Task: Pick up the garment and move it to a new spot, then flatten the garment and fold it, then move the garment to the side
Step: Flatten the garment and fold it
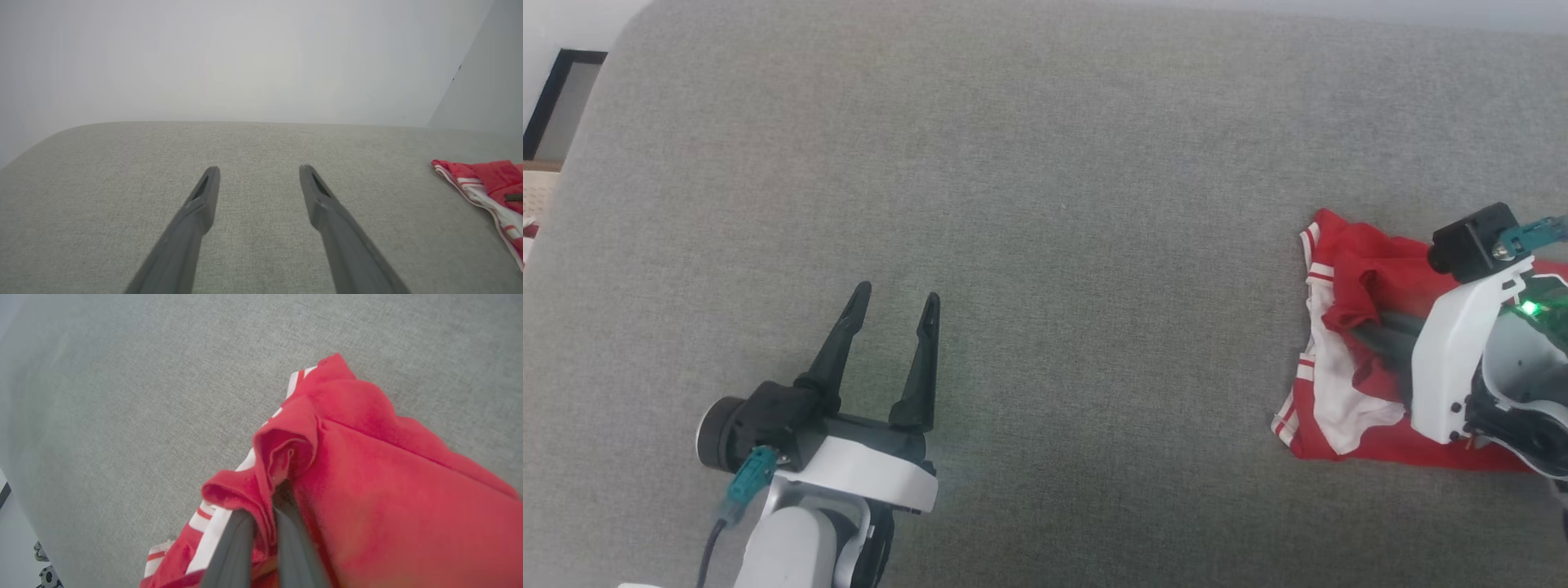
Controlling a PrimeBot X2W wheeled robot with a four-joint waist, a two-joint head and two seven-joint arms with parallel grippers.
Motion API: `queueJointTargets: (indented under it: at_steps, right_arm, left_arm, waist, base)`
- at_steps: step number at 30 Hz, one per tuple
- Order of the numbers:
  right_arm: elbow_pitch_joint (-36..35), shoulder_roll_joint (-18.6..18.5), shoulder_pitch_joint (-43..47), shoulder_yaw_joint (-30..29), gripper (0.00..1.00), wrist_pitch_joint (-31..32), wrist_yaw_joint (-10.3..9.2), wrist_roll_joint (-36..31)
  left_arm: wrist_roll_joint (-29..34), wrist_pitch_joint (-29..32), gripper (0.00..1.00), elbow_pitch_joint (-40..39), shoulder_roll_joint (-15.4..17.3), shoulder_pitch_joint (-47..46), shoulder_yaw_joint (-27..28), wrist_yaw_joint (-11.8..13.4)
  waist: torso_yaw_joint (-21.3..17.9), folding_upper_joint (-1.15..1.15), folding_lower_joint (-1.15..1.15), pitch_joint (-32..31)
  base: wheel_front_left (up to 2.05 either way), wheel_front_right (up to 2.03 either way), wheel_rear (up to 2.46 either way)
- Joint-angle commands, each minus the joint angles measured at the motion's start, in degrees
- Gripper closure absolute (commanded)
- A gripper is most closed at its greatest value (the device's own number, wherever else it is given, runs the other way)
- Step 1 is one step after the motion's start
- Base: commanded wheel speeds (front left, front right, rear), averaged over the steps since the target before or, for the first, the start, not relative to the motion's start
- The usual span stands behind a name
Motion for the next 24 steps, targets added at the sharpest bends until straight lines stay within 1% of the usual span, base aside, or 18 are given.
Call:
queueJointTargets:
  at_steps: [1, 4, 5, 6, 7, 11, 15, 18, 21, 24]
  right_arm:
    - [0.5, 0.6, -0.4, 0.4, 1.0, -0.6, 0.01, -0.5]
    - [2.5, 1.2, -0.9, 1.0, 1.0, -1.8, 0.01, -0.7]
    - [3.0, 1.3, -1.1, 1.0, 0.81, -2.6, 0.01, -0.9]
    - [3.3, 1.5, -1.3, 1.0, 0.51, -3.4, 0.01, -0.8]
    - [3.6, 1.7, -1.4, 1.0, 0.0, -4.3, 0.01, -0.7]
    - [4.2, 1.7, -1.3, 0.1, 0.0, -8.3, 0.01, 0.4]
    - [4.7, 0.6, -0.6, -0.9, 0.0, -13.8, 0.01, 1.3]
    - [6.7, -0.1, 0.2, -1.2, 0.0, -19.4, 0.01, 1.1]
    - [9.9, 0.1, 1.0, -1.5, 0.0, -26.7, 0.01, 1.0]
    - [13.7, 0.3, 1.5, -1.2, 0.0, -34.3, 0.01, -0.4]
  left_arm:
    - [-0.1, -0.2, 0.0, 0.3, -0.1, -1.1, -0.1, -0.1]
    - [-0.3, -0.2, 0.0, 0.7, -0.1, -1.2, 0.1, -0.2]
    - [-0.3, -0.2, 0.0, 1.0, -0.1, -1.1, 0.3, -0.2]
    - [-0.3, -0.2, 0.0, 1.1, -0.1, -1.0, 0.4, -0.2]
    - [-0.2, -0.2, 0.0, 1.3, -0.1, -0.9, 0.7, -0.2]
    - [0.2, -0.2, 0.0, 1.9, -0.1, -0.2, 1.5, -0.2]
    - [-0.2, -0.2, 0.0, 2.5, 0.4, 0.4, 2.1, -0.1]
    - [-1.3, -0.2, 0.0, 3.3, 0.8, 0.7, 2.2, -0.2]
    - [-2.4, -0.2, 0.0, 4.5, 1.2, 1.0, 2.3, -0.1]
    - [-3.2, -0.2, 0.0, 5.5, 1.3, 1.2, 2.6, -0.1]
  waist:
    - [0.1, 0.0, 0.0, 0.0]
    - [0.1, 0.0, 0.0, -0.1]
    - [-0.1, 0.0, 0.0, -0.2]
    - [-0.2, 0.0, 0.0, -0.4]
    - [-0.5, 0.0, 0.0, -0.7]
    - [-1.7, 0.0, 0.0, -2.1]
    - [-3.3, 0.0, 0.0, -3.6]
    - [-4.7, 0.0, 0.0, -4.5]
    - [-5.8, 0.0, 0.0, -5.6]
    - [-6.8, 0.0, 0.0, -6.6]
  base:
    - [0.0, 0.0, 0.0]
    - [0.0, 0.0, 0.0]
    - [0.0, 0.0, 0.0]
    - [0.0, 0.0, 0.0]
    - [0.0, 0.0, 0.0]
    - [0.0, 0.0, 0.0]
    - [0.0, 0.0, 0.0]
    - [0.0, 0.0, 0.0]
    - [0.0, 0.0, 0.0]
    - [0.0, 0.0, 0.0]
